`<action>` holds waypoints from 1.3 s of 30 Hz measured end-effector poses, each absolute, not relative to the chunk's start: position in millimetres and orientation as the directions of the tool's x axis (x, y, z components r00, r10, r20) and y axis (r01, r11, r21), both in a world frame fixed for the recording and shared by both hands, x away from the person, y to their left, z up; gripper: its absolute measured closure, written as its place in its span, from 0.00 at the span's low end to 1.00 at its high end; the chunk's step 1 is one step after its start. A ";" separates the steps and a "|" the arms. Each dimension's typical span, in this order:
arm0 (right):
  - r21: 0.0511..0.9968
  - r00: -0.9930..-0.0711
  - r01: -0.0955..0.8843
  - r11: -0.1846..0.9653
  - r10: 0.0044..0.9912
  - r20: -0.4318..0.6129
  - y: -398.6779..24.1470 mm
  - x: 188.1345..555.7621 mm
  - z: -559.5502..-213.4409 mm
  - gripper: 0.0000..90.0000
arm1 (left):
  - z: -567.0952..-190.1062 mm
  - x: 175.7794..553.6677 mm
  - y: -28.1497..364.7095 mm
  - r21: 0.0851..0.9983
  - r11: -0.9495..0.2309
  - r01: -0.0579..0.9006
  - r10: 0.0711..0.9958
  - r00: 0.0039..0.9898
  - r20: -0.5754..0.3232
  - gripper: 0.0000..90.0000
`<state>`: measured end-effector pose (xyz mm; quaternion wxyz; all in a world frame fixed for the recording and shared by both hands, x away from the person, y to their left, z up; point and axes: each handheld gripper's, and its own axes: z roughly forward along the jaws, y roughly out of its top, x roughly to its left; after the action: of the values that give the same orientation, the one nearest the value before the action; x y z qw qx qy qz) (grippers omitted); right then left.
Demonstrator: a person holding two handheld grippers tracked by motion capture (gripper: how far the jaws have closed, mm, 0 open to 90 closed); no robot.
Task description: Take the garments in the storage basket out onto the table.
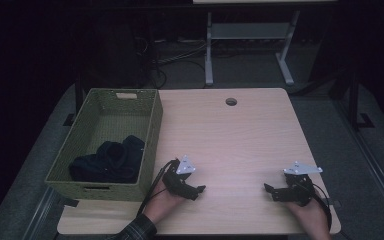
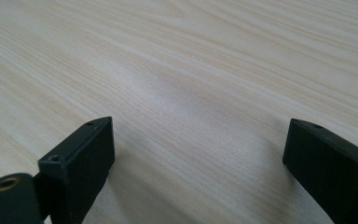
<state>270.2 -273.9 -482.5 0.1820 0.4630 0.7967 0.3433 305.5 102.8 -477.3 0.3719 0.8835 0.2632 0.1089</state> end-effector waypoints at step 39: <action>0.715 -0.504 0.613 0.337 0.863 0.025 -274.3 269.7 -482.4 0.09 | -455.7 310.6 113.1 0.734 -0.551 0.397 0.580 0.815 -0.006 0.14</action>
<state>269.7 -274.3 -482.4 0.1830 0.4632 0.7967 0.3423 310.6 113.1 -455.7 0.3825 0.8723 0.2801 0.1196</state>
